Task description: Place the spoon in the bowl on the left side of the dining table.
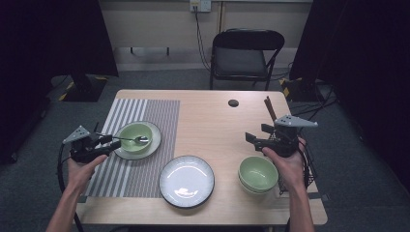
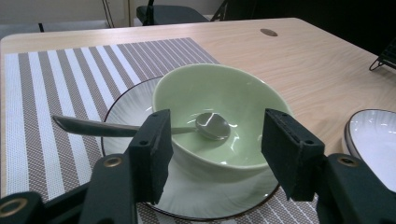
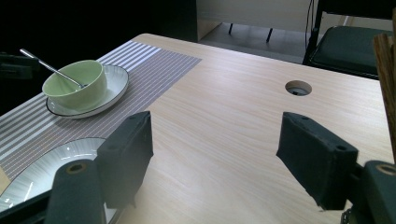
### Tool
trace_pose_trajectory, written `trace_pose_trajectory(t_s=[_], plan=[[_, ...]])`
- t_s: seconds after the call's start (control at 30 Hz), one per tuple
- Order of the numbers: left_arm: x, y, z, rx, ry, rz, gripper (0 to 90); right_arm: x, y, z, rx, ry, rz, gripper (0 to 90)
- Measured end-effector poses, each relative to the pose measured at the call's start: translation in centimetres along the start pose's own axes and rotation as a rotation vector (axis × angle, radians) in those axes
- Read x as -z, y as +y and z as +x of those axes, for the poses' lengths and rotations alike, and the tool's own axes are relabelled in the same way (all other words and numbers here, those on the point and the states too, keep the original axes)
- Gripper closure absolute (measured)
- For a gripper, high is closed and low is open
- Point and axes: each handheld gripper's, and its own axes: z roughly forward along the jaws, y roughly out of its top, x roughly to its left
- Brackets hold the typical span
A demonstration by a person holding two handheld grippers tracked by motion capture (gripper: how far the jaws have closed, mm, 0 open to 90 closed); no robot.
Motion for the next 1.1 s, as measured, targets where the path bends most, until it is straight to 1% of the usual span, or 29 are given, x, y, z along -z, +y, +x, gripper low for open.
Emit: trace_pose_trajectory(t_s=[0.03, 0.07, 0.1, 0.13, 0.2, 0.23, 0.3, 0.33, 0.37, 0.4, 0.43, 0.47, 0.53, 0.57, 0.6, 0.67, 0.7, 0.73, 0.77, 0.8, 0.83, 0.87, 0.97, 1.0, 1.03, 1.07, 1.1], plan=[[0.1, 0.0, -0.2, 0.009, -0.015, -0.001, 42.0, 0.0, 0.0, 0.0, -0.001, -0.001, -0.001, 25.4], [0.1, 0.0, -0.4, 0.007, -0.020, 0.001, 41.1, 0.0, 0.0, 0.0, -0.001, 0.000, -0.004, 25.4], [0.2, -0.1, -0.8, -0.006, -0.025, 0.008, 40.7, 0.1, 0.0, -0.1, -0.001, -0.001, -0.004, 25.4], [0.3, -0.1, -1.1, -0.011, -0.029, 0.011, 40.6, 0.0, 0.0, -0.1, -0.003, -0.001, -0.002, 25.4], [0.4, -0.3, -1.7, -0.027, -0.054, 0.020, 40.7, 0.0, -0.1, -0.1, -0.002, -0.004, -0.001, 25.4], [0.3, -0.4, -2.1, -0.027, -0.066, 0.027, 39.8, -0.1, -0.1, -0.2, -0.004, -0.003, 0.002, 25.4], [0.2, -0.5, -2.8, -0.049, -0.056, 0.046, 36.4, -0.2, -0.1, -0.2, -0.008, -0.003, 0.003, 25.4], [0.1, -0.7, -3.2, -0.033, -0.075, 0.049, 33.8, -0.2, -0.1, -0.2, -0.007, -0.005, 0.005, 25.4], [0.0, -0.7, -3.5, -0.032, -0.083, 0.056, 32.6, -0.2, -0.1, -0.2, -0.007, -0.006, 0.006, 25.4], [0.0, -0.8, -3.7, -0.040, -0.075, 0.060, 32.2, -0.2, -0.2, -0.2, -0.008, -0.007, 0.006, 25.4], [0.0, -0.8, -4.0, -0.049, -0.081, 0.064, 30.8, -0.2, -0.2, -0.2, -0.007, -0.007, 0.006, 25.3], [0.0, -0.9, -4.2, -0.049, -0.096, 0.069, 30.5, -0.2, -0.2, -0.2, -0.007, -0.007, 0.006, 25.3], [-0.2, -1.2, -4.8, -0.075, -0.092, 0.095, 30.2, -0.1, -0.2, -0.3, -0.008, -0.006, 0.003, 25.2], [-0.3, -1.4, -5.1, -0.084, -0.114, 0.115, 29.6, 0.0, -0.2, -0.4, -0.011, -0.004, 0.000, 25.3], [-0.4, -1.7, -5.3, -0.090, -0.121, 0.129, 29.6, 0.1, -0.2, -0.4, -0.007, -0.004, -0.001, 25.3], [-0.5, -2.2, -5.6, -0.102, -0.103, 0.151, 28.3, 0.2, -0.2, -0.6, -0.006, -0.015, 0.000, 25.4], [-0.7, -2.6, -5.8, -0.093, -0.115, 0.151, 27.1, 0.2, -0.2, -0.7, -0.007, -0.010, -0.003, 25.9], [-0.8, -2.9, -6.0, -0.095, -0.112, 0.169, 27.1, 0.3, -0.2, -0.9, -0.009, -0.013, -0.001, 26.0], [-1.1, -3.2, -6.1, -0.106, -0.099, 0.178, 26.6, 0.2, -0.3, -1.0, -0.010, -0.018, -0.001, 26.0], [-1.3, -3.4, -6.2, -0.099, -0.088, 0.183, 24.9, 0.2, -0.3, -1.2, -0.016, -0.025, 0.000, 26.1], [-1.5, -3.7, -6.3, -0.080, -0.092, 0.180, 23.4, 0.1, -0.3, -1.3, -0.018, -0.025, 0.002, 26.3], [-1.7, -3.9, -6.4, -0.078, -0.097, 0.184, 23.4, 0.1, -0.3, -1.4, -0.020, -0.026, 0.004, 26.7], [-2.5, -4.5, -7.0, -0.116, -0.081, 0.234, 23.4, -0.1, -0.1, -1.6, -0.019, -0.024, 0.008, 27.6], [-2.5, -4.5, -7.0, -0.116, -0.081, 0.234, 23.4, -0.1, -0.1, -1.6, -0.019, -0.024, 0.008, 27.6], [-2.8, -4.8, -7.2, -0.101, -0.085, 0.241, 23.6, -0.2, 0.1, -1.9, -0.025, -0.027, 0.002, 28.9], [-3.1, -4.9, -7.2, -0.075, -0.092, 0.238, 23.5, -0.3, 0.2, -2.0, -0.026, -0.029, 0.001, 29.0], [-3.3, -5.0, -7.2, -0.071, -0.094, 0.244, 23.7, -0.4, 0.4, -2.3, -0.031, -0.027, 0.006, 29.6]])
